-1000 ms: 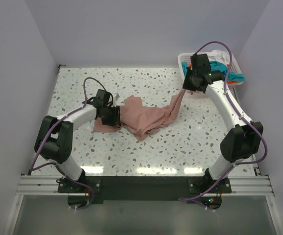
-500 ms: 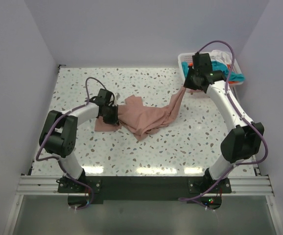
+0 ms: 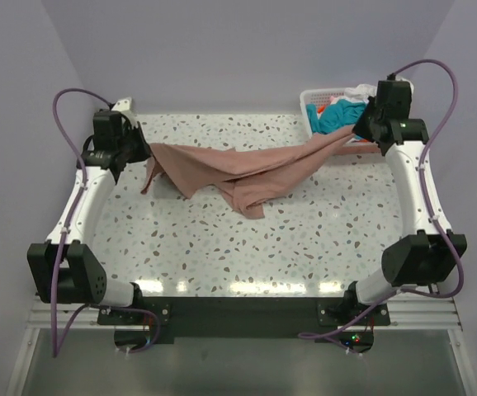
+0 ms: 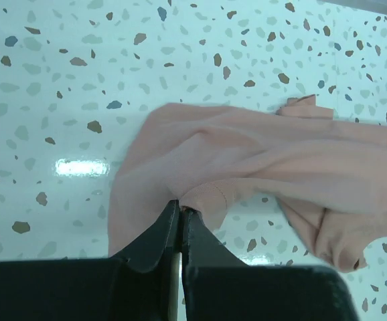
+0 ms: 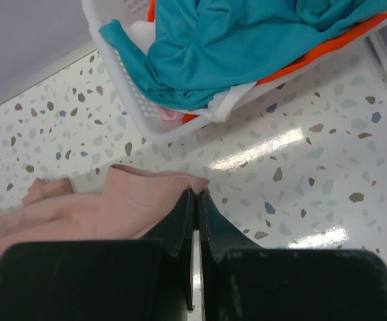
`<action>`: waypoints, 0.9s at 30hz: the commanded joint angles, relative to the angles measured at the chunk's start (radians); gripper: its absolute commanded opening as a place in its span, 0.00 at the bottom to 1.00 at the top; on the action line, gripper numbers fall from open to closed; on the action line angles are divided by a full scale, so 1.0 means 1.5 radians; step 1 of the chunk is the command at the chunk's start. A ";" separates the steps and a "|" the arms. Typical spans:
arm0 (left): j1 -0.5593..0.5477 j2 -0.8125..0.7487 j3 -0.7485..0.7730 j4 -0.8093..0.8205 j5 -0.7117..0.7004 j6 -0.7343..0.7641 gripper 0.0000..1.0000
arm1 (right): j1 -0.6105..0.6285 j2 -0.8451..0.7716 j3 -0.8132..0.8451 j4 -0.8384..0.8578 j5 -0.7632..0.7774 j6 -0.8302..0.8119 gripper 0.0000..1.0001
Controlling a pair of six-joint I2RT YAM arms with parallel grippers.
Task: Fold and stack the t-shirts
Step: Flatten the tshirt out
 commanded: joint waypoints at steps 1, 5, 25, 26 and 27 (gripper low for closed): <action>0.036 0.018 -0.018 -0.015 -0.023 0.038 0.00 | -0.005 -0.045 0.015 0.016 0.029 -0.016 0.00; 0.053 0.071 -0.033 0.037 0.033 0.044 0.03 | -0.004 -0.040 -0.014 0.024 0.000 -0.002 0.00; 0.055 -0.001 0.066 0.057 -0.002 0.045 0.00 | -0.004 -0.193 -0.122 0.136 -0.049 0.007 0.00; 0.054 -0.027 0.041 0.055 -0.013 0.040 0.00 | -0.005 -0.209 -0.128 0.162 -0.046 0.002 0.00; 0.055 -0.055 0.028 0.053 -0.041 0.025 0.00 | -0.005 -0.225 -0.135 0.174 -0.034 -0.001 0.00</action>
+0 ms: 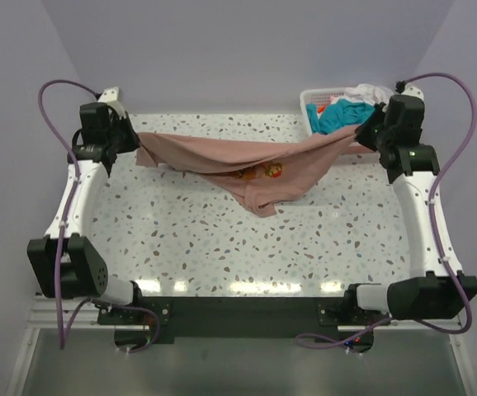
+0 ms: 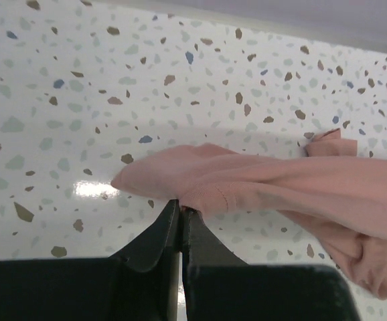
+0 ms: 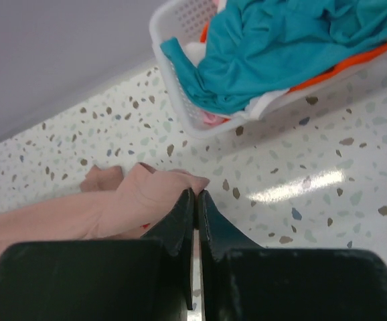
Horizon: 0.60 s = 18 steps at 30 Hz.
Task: Fold and stack the t-shirts
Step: Flatten the tshirt out
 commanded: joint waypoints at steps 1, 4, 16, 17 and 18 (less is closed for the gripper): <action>0.003 -0.154 -0.040 0.027 -0.070 -0.018 0.00 | -0.001 -0.104 -0.018 0.102 0.028 -0.024 0.00; 0.003 -0.243 -0.085 0.032 -0.099 -0.037 0.00 | -0.001 -0.142 -0.024 0.127 0.066 -0.038 0.00; 0.011 -0.051 -0.075 0.031 -0.030 -0.004 0.00 | -0.001 -0.075 -0.039 0.128 0.069 -0.017 0.00; 0.012 -0.022 -0.064 0.031 -0.026 0.000 0.00 | -0.001 -0.060 -0.040 0.136 0.066 -0.017 0.00; 0.013 0.007 -0.051 0.027 -0.019 0.006 0.04 | -0.002 -0.049 -0.044 0.139 0.061 -0.016 0.00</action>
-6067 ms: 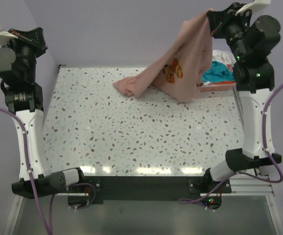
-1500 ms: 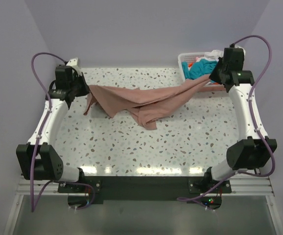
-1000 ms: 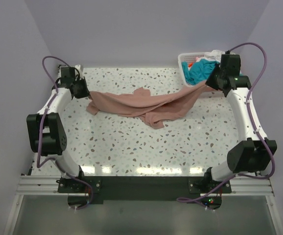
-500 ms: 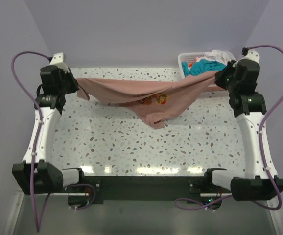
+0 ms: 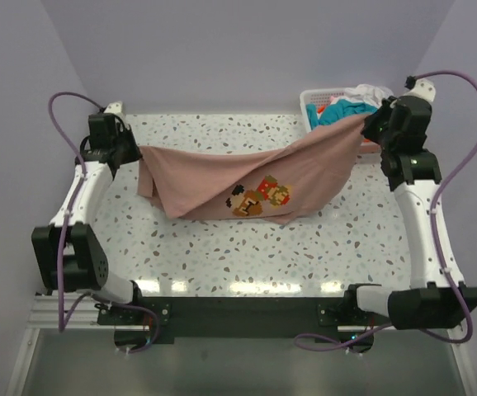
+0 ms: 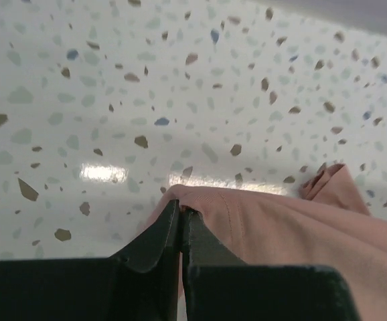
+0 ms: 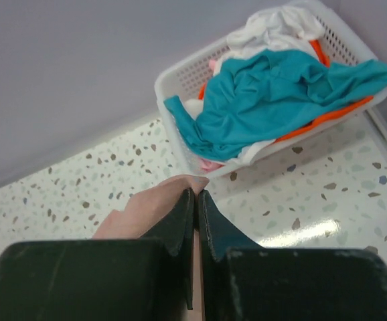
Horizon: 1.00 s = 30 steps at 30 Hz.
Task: Fold and stack the t-shirts
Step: Flatten the tshirt out
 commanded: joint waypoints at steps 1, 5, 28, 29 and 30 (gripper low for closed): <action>0.009 0.120 0.050 -0.012 0.031 0.022 0.14 | -0.002 0.069 -0.017 0.033 0.002 0.013 0.00; 0.005 0.178 0.076 -0.026 0.034 0.004 0.55 | -0.001 0.110 -0.021 0.033 -0.024 0.008 0.00; -0.300 0.151 -0.114 -0.047 0.021 -0.129 0.50 | -0.002 0.093 -0.119 0.020 -0.101 0.012 0.00; -0.304 0.156 -0.114 -0.055 0.005 -0.144 0.48 | -0.001 0.091 -0.121 0.019 -0.105 0.012 0.00; -0.309 0.158 -0.114 -0.058 -0.019 -0.149 0.48 | -0.002 0.090 -0.124 0.020 -0.108 0.011 0.00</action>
